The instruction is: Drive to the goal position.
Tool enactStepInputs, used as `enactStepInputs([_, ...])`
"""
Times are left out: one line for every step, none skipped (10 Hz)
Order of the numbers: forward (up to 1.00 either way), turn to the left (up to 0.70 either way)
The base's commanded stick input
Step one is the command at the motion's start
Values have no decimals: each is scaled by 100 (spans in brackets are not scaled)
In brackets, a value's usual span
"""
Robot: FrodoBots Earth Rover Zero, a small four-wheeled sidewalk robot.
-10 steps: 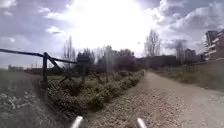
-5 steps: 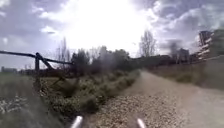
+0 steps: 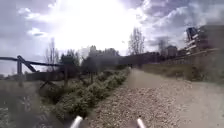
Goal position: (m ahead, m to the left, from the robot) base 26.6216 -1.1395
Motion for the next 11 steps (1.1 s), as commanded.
enactStepInputs([50, -50])
enactStepInputs([50, -50])
enactStepInputs([50, -50])
enactStepInputs([50, -7])
enactStepInputs([50, 0])
enactStepInputs([50, 0])
enactStepInputs([50, 0])
enactStepInputs([50, 0])
enactStepInputs([50, 0])
enactStepInputs([50, -9])
enactStepInputs([50, -42])
